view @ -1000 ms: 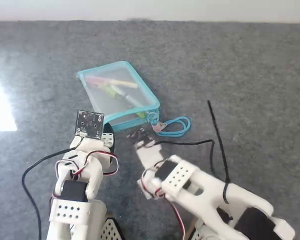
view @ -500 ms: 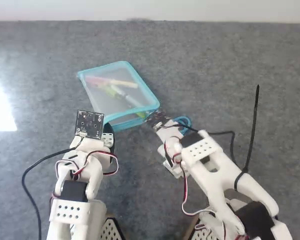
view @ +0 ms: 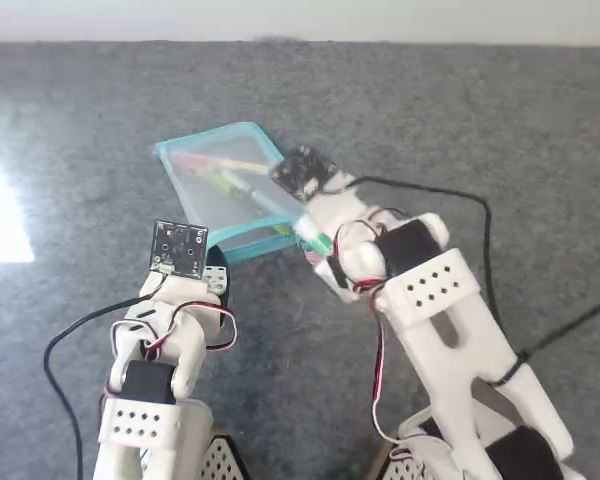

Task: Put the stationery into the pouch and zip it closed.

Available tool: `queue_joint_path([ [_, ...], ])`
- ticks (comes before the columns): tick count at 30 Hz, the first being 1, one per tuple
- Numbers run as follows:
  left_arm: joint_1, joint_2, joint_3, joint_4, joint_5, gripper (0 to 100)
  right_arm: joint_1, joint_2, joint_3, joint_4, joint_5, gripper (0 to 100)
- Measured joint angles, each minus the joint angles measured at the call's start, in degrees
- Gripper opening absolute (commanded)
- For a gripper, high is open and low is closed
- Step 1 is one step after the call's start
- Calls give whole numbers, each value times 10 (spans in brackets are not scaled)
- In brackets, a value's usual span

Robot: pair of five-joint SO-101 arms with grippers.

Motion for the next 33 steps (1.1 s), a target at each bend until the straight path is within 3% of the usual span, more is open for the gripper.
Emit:
queue_joint_path([
  [9,0,0,0,0,0,11,-84,170,-127,70,-4,8],
  [22,0,0,0,0,0,11,-85,321,-271,83,-52,8],
  [33,-1,1,0,0,1,11,-85,530,-544,161,-55,13],
])
